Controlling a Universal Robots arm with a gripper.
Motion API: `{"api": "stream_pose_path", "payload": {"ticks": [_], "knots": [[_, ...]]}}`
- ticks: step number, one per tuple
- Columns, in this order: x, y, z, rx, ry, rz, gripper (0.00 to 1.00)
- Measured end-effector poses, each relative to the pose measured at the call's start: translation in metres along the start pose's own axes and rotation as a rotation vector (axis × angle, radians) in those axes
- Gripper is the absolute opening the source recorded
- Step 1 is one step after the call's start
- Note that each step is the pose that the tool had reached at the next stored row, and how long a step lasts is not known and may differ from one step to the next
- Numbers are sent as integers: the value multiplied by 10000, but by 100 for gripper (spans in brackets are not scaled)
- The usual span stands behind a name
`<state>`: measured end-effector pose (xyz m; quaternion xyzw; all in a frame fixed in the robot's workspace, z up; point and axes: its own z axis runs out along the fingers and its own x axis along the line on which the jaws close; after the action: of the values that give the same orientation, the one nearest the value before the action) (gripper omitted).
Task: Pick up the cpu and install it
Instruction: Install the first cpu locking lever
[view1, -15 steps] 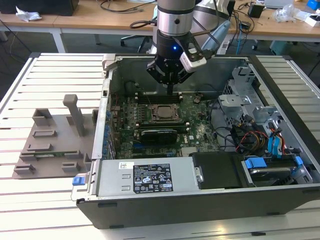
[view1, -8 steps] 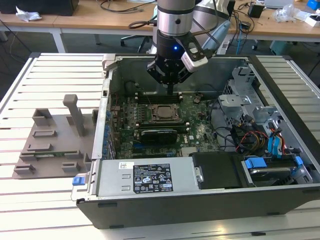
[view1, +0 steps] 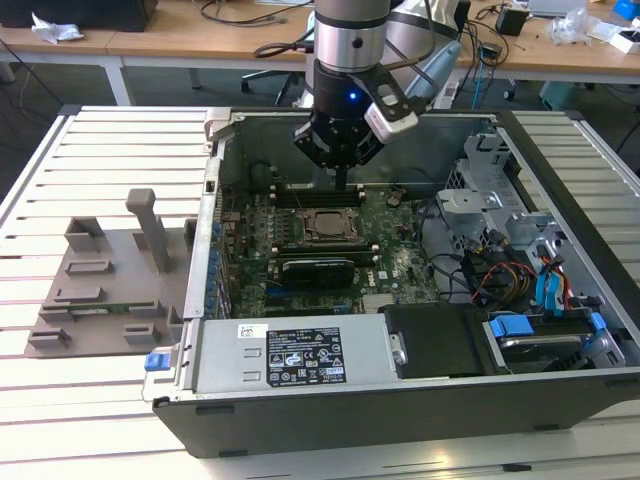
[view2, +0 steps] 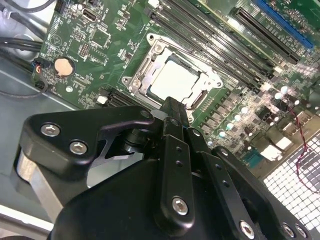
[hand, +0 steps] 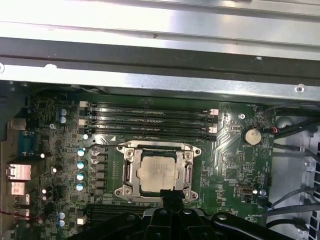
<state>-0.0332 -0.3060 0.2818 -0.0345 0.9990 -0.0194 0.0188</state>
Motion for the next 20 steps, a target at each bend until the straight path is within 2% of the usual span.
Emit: {"api": "stream_pose_path", "payload": {"ticks": [11, 15, 19, 20], "knots": [[0, 0, 0, -26, -29, -738, 11], [0, 0, 0, -42, -45, -1147, 11], [0, 0, 0, -44, -48, -1211, 11], [-1, 0, 1, -48, -22, -1212, 11]]}}
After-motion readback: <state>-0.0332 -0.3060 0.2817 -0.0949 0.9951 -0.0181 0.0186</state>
